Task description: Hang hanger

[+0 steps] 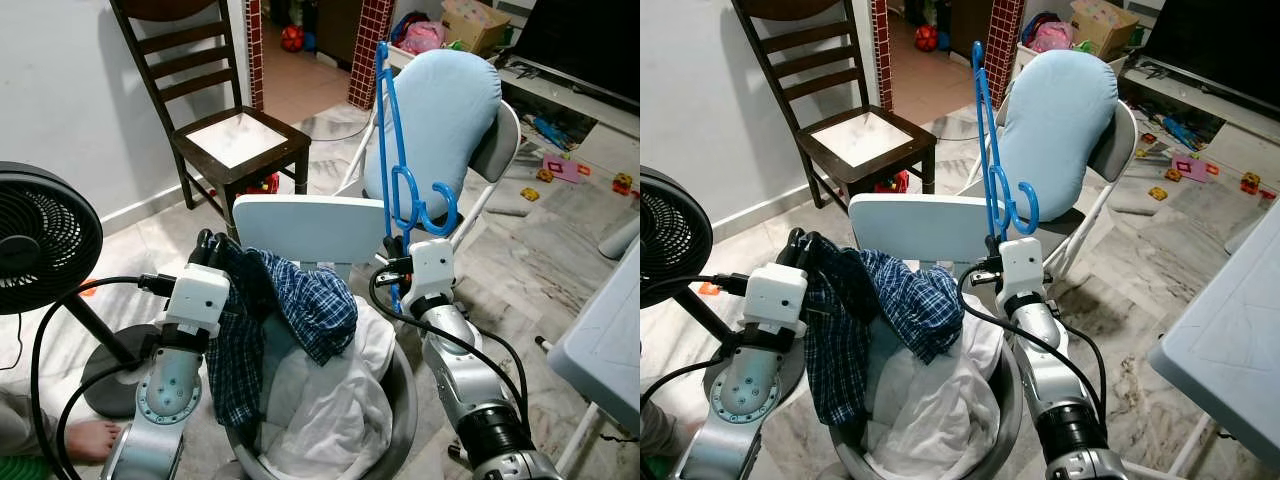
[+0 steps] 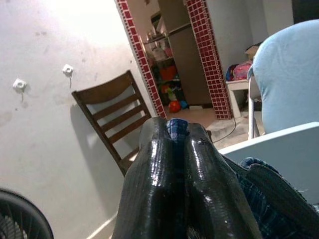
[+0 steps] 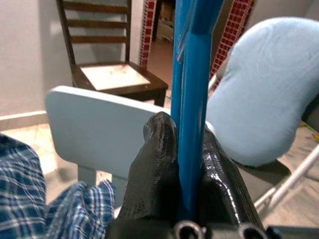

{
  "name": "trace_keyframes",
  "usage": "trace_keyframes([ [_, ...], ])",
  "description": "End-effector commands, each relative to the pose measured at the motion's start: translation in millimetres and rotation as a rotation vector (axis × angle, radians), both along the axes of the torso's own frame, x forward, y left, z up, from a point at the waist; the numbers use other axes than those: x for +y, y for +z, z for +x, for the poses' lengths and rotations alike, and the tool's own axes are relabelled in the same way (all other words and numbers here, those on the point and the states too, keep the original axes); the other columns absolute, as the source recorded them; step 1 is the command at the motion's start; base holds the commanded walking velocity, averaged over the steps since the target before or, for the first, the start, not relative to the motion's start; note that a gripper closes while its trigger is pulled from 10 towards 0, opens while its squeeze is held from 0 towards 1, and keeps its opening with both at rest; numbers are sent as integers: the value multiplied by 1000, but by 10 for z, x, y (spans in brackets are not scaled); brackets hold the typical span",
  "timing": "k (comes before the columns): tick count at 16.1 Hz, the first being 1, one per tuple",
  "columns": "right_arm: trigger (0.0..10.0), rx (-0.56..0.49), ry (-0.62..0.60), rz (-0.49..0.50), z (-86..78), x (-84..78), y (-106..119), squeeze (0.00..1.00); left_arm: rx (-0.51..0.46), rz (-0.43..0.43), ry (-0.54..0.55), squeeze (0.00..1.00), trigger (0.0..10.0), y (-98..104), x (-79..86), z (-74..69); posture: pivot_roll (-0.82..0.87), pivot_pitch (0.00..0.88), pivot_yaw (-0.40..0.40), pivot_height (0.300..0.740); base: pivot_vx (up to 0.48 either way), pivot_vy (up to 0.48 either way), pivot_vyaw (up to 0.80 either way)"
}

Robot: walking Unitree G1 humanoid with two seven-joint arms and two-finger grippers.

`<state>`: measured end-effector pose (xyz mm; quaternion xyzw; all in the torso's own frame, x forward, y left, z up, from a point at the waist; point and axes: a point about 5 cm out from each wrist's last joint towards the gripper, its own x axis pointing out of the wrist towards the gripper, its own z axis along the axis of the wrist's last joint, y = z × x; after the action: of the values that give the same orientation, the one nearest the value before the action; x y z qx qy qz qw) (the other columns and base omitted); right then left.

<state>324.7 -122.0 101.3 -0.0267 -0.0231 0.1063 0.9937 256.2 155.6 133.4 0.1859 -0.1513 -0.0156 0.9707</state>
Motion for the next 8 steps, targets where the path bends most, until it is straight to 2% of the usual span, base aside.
trace_keyframes([
  [1,10000,-27,-15,14,5,-55,74,0,-3,-12,2,0,10000,36,11,6,75,22,-65,740,0,0,0],
  [5,10000,-40,-1,13,-25,-76,106,0,-5,-90,21,0,10000,86,87,3,73,21,-71,740,0,0,0],
  [8,10000,-36,4,10,-41,-74,90,0,-6,-108,24,0,10000,101,98,10,74,21,-72,740,305,0,0],
])
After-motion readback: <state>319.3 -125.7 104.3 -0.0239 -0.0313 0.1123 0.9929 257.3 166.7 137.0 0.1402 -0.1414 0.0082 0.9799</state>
